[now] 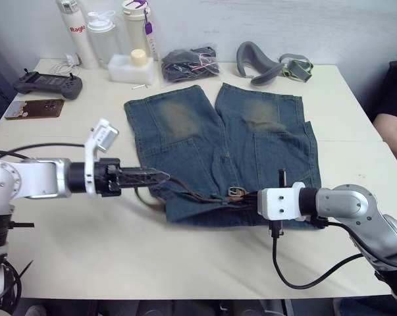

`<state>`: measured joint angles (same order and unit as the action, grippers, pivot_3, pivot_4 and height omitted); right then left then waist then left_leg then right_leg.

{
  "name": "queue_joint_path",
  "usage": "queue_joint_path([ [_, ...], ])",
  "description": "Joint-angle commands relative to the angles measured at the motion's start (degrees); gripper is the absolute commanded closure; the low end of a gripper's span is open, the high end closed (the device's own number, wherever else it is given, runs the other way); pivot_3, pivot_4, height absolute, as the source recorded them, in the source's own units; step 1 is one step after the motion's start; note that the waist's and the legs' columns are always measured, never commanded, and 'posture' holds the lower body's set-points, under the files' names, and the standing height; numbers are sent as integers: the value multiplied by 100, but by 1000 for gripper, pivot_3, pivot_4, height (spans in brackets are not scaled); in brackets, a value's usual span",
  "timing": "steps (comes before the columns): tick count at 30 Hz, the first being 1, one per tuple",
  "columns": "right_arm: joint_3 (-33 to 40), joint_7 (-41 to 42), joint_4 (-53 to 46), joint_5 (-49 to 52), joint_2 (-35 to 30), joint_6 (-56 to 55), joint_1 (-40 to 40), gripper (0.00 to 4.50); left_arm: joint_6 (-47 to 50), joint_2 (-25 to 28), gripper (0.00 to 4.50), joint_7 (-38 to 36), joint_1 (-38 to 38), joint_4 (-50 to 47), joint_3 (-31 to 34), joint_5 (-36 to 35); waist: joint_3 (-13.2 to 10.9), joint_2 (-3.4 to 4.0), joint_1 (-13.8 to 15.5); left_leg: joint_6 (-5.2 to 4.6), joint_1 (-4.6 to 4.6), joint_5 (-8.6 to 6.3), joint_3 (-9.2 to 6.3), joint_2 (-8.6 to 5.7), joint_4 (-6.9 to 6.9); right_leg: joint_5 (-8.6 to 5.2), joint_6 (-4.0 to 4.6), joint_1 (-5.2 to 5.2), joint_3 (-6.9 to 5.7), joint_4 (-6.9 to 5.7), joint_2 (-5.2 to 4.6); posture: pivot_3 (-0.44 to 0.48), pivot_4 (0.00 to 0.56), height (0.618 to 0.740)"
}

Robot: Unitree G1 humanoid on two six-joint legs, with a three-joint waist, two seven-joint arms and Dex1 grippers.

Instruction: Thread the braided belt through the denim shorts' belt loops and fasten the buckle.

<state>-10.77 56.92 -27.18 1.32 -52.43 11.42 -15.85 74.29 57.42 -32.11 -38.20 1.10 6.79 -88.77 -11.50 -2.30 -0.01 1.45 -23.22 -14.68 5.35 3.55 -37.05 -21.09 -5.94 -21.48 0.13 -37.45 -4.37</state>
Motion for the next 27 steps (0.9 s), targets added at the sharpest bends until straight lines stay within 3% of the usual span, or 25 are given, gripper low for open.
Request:
queue_joint_path([
  [1,275,-6,-317,54,-78,112,19,4500,-268,-386,293,-322,-701,824,174,474,0,0,-2,-4,0,-2,3,1,-1,1,-1,0,3,-1,-2,0,150,740],
  [3,311,-33,-401,49,-77,177,54,4500,-525,-809,771,-18,-1194,1578,143,1027,0,0,17,-9,-1,-5,0,-2,-5,2,-4,1,1,-4,-3,0,150,740],
  [5,331,-58,-481,40,-70,248,66,4500,-856,-1001,1672,-59,-1400,1867,-303,2024,0,0,-5,-15,-4,-7,5,-10,-7,4,-9,-1,4,-3,-1,0,150,740],
  [9,404,-113,-658,-22,-81,312,97,4500,-1848,-1167,3517,-1062,-1279,1267,-1967,4008,0,0,-20,-21,-5,-12,28,-9,-2,6,-14,-9,18,2,2,0,150,740],
  [11,445,-185,-749,-153,-88,187,84,4500,-2043,-1473,4429,-1525,-1200,886,-2457,4374,0,0,-6,-16,-13,-15,30,-2,-3,6,-14,-16,17,6,8,0,150,740],
  [18,579,-465,-732,-776,-209,-550,101,4500,-2522,-1749,4475,-2759,-966,464,-3505,5517,0,0,-33,-13,-9,-16,38,6,-10,6,-13,-18,27,0,17,0,150,740],
  [23,1151,-501,-439,-908,-546,-1281,279,4500,-3196,-1742,4475,-3057,-926,1127,-4115,6792,0,0,-15,-9,-3,-12,37,7,-18,6,-13,-13,26,-11,21,0,150,740],
  [27,1683,-448,-15,-905,-880,-1889,540,4500,-3605,-1788,4475,-3299,-823,1411,-4220,7246,3,5,-11,-19,2,-17,32,4,-21,6,-13,-4,26,-9,14,0,150,740],
])
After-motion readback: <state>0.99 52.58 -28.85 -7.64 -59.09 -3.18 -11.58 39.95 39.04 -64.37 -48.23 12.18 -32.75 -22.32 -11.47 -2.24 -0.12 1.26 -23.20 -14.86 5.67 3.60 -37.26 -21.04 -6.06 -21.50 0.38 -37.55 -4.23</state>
